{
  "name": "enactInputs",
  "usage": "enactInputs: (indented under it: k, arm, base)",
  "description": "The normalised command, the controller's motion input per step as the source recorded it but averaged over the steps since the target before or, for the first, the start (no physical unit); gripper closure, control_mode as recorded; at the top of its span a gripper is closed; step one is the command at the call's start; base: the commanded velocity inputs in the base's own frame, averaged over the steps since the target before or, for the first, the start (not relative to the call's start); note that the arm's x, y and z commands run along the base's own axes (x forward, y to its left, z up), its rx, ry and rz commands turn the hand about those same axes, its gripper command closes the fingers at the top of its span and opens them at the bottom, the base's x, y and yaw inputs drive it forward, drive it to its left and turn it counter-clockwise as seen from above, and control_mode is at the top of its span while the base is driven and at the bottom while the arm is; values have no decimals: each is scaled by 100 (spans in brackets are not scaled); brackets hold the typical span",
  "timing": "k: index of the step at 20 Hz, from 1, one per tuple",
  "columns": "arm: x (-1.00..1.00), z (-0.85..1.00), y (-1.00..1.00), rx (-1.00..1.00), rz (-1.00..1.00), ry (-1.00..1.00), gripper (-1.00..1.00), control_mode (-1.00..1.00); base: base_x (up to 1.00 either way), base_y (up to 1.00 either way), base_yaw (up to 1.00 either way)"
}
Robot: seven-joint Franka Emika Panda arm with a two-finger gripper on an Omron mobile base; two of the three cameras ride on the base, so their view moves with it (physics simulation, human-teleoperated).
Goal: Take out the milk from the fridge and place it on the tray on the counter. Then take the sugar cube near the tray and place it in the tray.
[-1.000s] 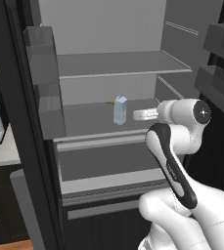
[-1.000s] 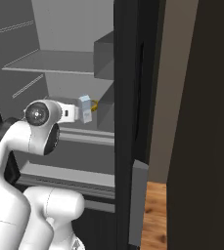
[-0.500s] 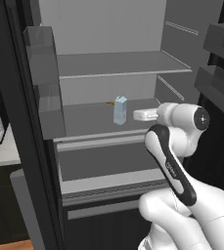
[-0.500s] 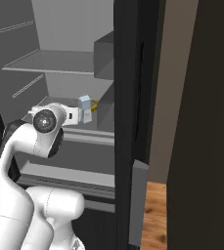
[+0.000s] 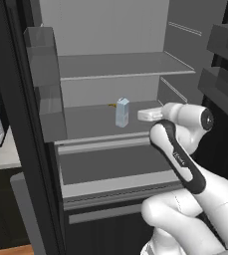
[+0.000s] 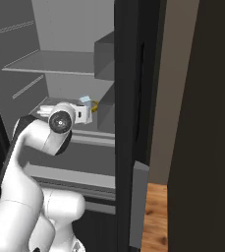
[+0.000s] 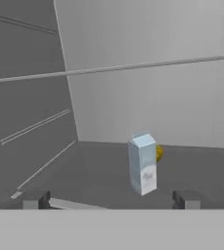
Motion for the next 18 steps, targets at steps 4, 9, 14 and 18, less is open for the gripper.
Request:
enactInputs:
  k: [4, 9, 14, 18]
  arm:
    - [4, -7, 0, 0, 15, -6, -100, -100]
    - [14, -15, -7, 0, 14, -9, -100, -100]
    - [24, -18, 0, 0, 10, -8, -100, -100]
    - [17, -9, 0, 0, 9, -5, -100, -100]
  base:
    - [0, 0, 0]
    - [0, 0, 0]
    - [0, 0, 0]
    - [0, 0, 0]
